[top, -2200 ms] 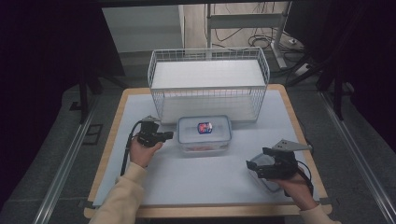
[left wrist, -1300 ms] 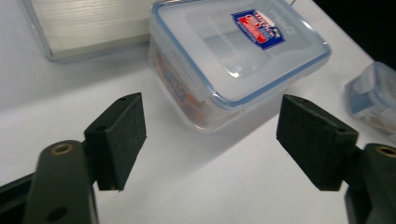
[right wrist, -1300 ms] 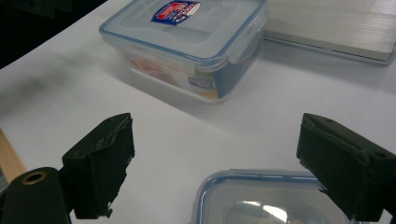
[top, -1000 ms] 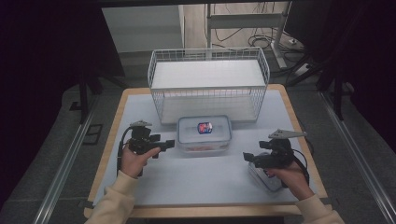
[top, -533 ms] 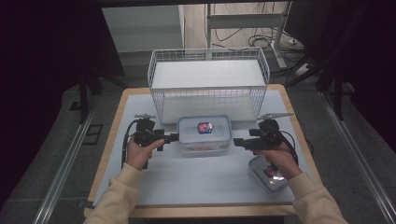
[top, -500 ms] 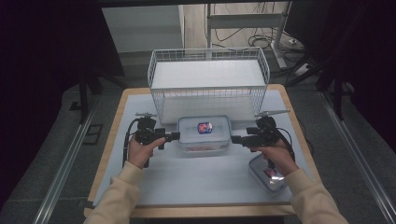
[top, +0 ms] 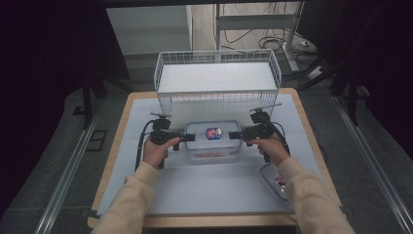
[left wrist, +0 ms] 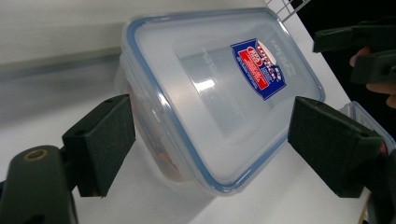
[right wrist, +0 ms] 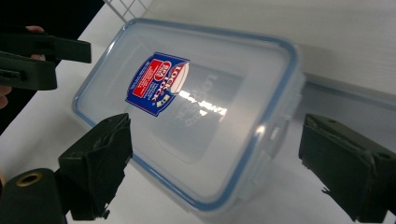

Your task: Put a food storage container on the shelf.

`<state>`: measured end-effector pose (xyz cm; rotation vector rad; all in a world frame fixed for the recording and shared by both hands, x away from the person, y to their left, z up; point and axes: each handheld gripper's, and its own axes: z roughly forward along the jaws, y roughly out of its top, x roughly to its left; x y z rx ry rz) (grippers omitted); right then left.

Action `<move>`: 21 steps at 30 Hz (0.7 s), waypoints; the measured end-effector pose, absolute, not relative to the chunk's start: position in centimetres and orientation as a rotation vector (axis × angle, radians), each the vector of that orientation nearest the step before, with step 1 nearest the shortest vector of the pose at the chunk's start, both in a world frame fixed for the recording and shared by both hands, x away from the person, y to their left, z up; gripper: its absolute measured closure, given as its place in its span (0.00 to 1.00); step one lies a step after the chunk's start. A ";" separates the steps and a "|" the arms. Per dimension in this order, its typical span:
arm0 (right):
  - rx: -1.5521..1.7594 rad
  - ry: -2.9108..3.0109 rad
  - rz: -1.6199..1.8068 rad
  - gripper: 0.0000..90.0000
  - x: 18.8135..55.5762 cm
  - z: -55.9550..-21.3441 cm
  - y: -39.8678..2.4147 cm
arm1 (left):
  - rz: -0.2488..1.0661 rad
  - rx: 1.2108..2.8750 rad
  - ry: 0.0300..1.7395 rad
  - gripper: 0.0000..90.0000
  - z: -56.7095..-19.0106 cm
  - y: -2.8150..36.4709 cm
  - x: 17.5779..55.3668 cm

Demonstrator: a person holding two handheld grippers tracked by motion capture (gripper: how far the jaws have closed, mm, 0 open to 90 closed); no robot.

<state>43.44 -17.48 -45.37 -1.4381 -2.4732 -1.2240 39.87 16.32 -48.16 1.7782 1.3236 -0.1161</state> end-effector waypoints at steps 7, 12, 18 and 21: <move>-1.433 -2.460 -1.185 0.11 44.4 -46.1 -16.6 | -0.203 1.775 1.351 0.14 -49.5 16.1 40.7; -1.456 -2.415 -1.165 0.11 44.9 -46.7 -16.7 | -0.269 1.775 1.355 0.13 -50.5 15.6 41.3; -1.474 -2.399 -1.131 0.10 45.4 -47.0 -16.8 | -0.304 1.776 1.355 0.14 -51.1 15.1 41.6; -1.477 -2.394 -1.120 0.10 45.4 -47.2 -16.9 | -0.303 1.779 1.360 0.15 -51.3 15.1 41.6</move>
